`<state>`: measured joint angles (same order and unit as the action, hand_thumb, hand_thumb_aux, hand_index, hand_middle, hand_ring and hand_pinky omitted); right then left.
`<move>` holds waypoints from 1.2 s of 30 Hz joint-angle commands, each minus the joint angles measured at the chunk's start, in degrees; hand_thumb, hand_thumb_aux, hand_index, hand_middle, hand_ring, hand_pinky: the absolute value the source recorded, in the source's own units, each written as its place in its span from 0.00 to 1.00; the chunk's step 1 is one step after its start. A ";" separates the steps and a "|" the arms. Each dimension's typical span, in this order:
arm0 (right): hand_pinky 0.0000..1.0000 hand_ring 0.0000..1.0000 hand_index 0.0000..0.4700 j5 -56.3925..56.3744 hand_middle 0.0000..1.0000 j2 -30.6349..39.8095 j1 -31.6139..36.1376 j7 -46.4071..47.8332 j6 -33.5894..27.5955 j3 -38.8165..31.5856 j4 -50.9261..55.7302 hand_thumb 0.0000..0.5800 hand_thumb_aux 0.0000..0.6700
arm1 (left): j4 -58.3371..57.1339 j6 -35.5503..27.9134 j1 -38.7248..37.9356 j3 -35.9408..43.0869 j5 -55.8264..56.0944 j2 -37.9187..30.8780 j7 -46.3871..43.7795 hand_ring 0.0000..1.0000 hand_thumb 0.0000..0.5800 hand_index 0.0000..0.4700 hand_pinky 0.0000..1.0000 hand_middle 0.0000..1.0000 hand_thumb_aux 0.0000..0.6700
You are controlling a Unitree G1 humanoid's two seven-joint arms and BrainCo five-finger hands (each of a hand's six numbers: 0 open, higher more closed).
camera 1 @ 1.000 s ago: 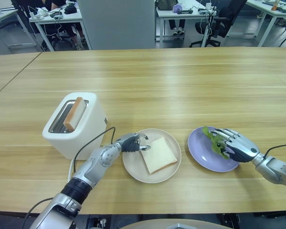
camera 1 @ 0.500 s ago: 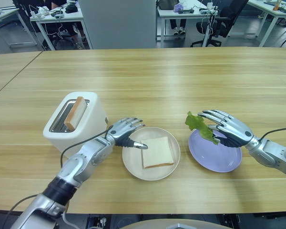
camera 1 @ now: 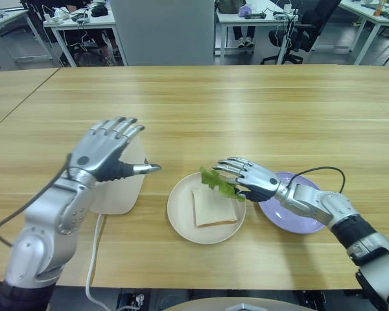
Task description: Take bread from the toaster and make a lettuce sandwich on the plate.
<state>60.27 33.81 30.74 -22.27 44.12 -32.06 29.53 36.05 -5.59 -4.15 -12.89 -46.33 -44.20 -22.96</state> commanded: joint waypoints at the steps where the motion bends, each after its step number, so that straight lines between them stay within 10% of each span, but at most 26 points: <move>1: 0.00 0.00 0.98 5.89 0.00 -1.88 2.47 -2.37 -2.97 -4.56 4.96 1.00 1.00 | 1.30 -1.08 -2.78 -4.74 -0.27 -0.09 -1.67 0.00 0.00 0.00 0.00 0.00 0.00; 18: 0.00 0.00 0.98 20.02 0.00 -0.81 5.19 -10.81 -14.41 -18.72 8.52 1.00 1.00 | -5.85 -5.64 -9.14 -10.26 -4.55 -0.17 -3.62 0.00 0.00 0.00 0.00 0.00 0.00; 19: 0.00 0.00 0.00 20.20 0.00 -0.71 5.16 -11.06 -14.78 -18.93 8.14 0.00 0.00 | -6.35 -6.03 -9.57 -10.12 -4.95 -0.03 -3.83 0.00 0.00 0.00 0.00 0.00 0.00; 36: 0.00 0.00 0.00 6.81 0.00 8.09 -1.57 -4.98 -12.57 -9.12 -7.33 0.00 0.00 | -24.71 -7.22 2.86 3.57 -9.23 -1.42 -0.20 0.00 0.00 0.00 0.00 0.00 0.00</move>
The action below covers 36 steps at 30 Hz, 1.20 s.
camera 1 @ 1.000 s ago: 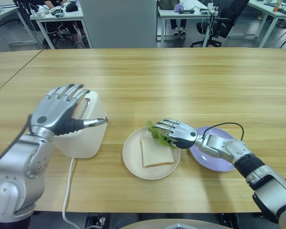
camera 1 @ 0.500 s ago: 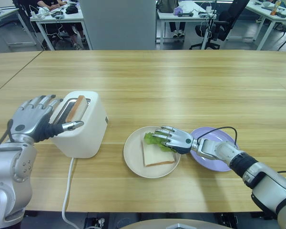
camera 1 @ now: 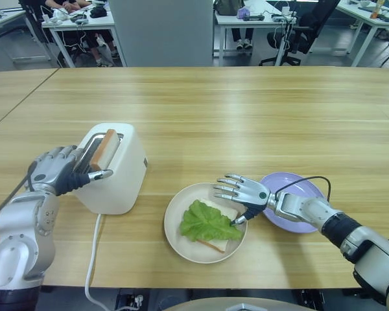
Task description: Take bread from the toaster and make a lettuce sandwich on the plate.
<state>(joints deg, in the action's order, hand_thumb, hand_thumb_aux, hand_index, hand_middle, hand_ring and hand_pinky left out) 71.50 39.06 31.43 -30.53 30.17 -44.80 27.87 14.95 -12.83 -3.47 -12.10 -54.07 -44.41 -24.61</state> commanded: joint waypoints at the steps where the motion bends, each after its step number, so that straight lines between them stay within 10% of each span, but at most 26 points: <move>1: 0.00 0.00 0.00 -5.85 0.00 3.74 -3.24 4.25 1.70 4.86 -7.47 0.00 0.00 | -4.19 -0.08 2.85 3.17 -1.71 -1.38 1.98 0.00 0.00 0.00 0.00 0.00 0.00; 6: 0.00 0.00 0.00 -12.90 0.00 8.62 -9.90 8.92 2.37 12.01 -17.56 0.00 0.00 | -8.40 0.44 7.12 5.64 -2.46 -2.42 5.05 0.00 0.00 0.00 0.00 0.00 0.00; 7: 0.00 0.00 0.00 -14.59 0.00 9.43 -11.43 9.99 2.43 13.79 -19.66 0.00 0.00 | -9.14 0.65 7.79 5.99 -2.03 -2.45 5.71 0.00 0.61 0.36 0.00 0.00 0.37; 8: 0.00 0.00 0.00 -15.90 0.00 10.02 -12.64 10.91 2.48 15.26 -21.32 0.00 0.00 | -9.61 0.80 8.23 6.19 -1.73 -2.48 6.32 0.00 0.82 0.56 0.00 0.00 0.58; 9: 0.00 0.00 0.00 -16.65 0.00 10.23 -13.43 11.70 2.52 16.24 -22.41 0.00 0.00 | -9.84 0.87 8.36 6.24 -1.48 -2.57 6.73 0.00 0.82 0.56 0.00 0.00 0.58; 10: 0.00 0.00 0.00 -17.93 0.00 10.65 -14.52 12.62 2.55 17.64 -23.81 0.00 0.00 | -9.99 1.08 8.59 6.10 -0.90 -2.46 7.38 0.00 1.00 0.98 0.00 0.00 1.00; 16: 0.00 0.00 0.00 -24.42 0.00 11.50 -20.63 17.41 2.70 25.04 -29.83 0.00 0.00 | -8.73 2.55 9.58 4.60 3.19 -1.77 10.97 0.00 1.00 0.98 0.00 0.00 1.00; 17: 0.00 0.00 0.00 -25.08 0.00 11.49 -21.76 18.08 2.70 26.02 -30.78 0.00 0.00 | -8.49 2.82 9.80 4.44 3.89 -1.72 11.39 0.33 1.00 0.98 0.33 0.33 1.00; 18: 0.00 0.00 0.00 -25.51 0.00 11.44 -22.81 18.73 2.74 26.83 -31.72 0.00 0.00 | -8.26 3.23 10.09 4.21 4.80 -1.60 11.91 0.94 1.00 0.98 0.94 0.94 1.00; 36: 0.00 0.00 0.00 -26.19 0.00 9.42 -35.38 23.37 7.88 33.76 -40.59 0.00 0.00 | 9.70 12.18 11.19 -4.74 23.45 -1.27 13.67 1.00 1.00 0.98 1.00 1.00 1.00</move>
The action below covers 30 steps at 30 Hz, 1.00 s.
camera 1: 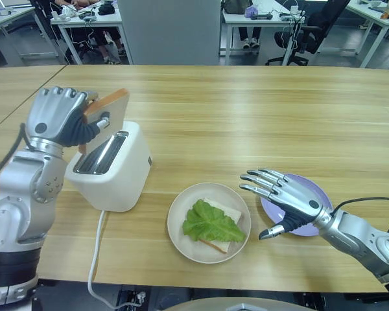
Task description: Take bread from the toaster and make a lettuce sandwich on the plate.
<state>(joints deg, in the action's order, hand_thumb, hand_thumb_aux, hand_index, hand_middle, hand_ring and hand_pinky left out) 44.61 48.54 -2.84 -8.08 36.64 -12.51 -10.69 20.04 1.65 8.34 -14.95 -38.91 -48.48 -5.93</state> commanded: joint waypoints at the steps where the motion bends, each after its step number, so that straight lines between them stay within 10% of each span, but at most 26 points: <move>1: 0.00 0.00 0.00 0.94 0.00 -0.19 -1.54 0.85 1.64 1.72 -2.50 0.00 0.00 | 6.90 -4.88 -0.83 -2.19 11.71 4.81 -7.01 1.00 1.00 0.98 1.00 1.00 1.00; 12: 0.00 0.00 0.00 6.08 0.00 -4.14 -7.54 0.43 2.73 3.61 -9.92 0.00 0.00 | 30.51 -32.31 -15.82 8.54 23.21 29.51 -11.22 1.00 1.00 0.98 1.00 1.00 1.00; 30: 0.00 0.00 0.00 19.58 0.00 -12.81 -8.03 5.94 -0.72 -5.64 -10.31 0.00 0.00 | 14.80 -24.08 -28.32 36.29 9.52 42.36 5.11 1.00 1.00 0.98 1.00 1.00 1.00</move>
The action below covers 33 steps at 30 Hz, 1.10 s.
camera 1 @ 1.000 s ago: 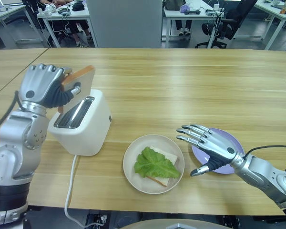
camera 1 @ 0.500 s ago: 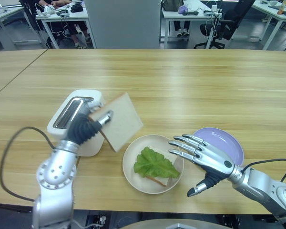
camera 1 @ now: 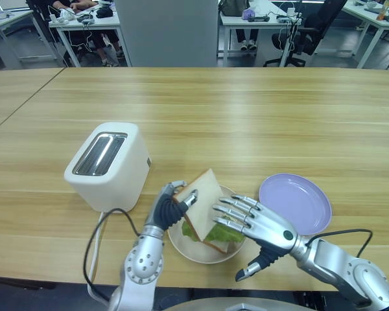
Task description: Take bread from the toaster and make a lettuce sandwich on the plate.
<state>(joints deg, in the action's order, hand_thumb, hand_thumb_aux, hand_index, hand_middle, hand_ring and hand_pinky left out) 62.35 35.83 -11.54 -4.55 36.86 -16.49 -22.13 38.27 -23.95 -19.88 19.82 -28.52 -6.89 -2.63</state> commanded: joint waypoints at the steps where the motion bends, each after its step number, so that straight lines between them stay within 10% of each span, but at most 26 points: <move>1: 0.00 0.00 0.00 2.13 0.00 -0.16 0.96 2.97 -1.20 -2.16 1.43 0.00 0.00 | -4.48 1.88 -0.02 1.72 -0.70 1.20 2.21 1.00 1.00 0.98 1.00 1.00 1.00; 33: 0.00 0.00 0.00 -8.20 0.00 3.93 2.80 4.61 -2.77 2.93 4.27 0.00 0.00 | -10.41 5.38 -5.04 0.84 13.41 10.16 5.17 1.00 1.00 0.98 1.00 1.00 1.00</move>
<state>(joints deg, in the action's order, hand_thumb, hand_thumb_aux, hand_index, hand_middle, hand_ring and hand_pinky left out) 56.43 39.02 -8.77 -0.60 33.39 -13.89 -20.45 27.69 -19.02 -23.98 18.33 -16.02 1.44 2.18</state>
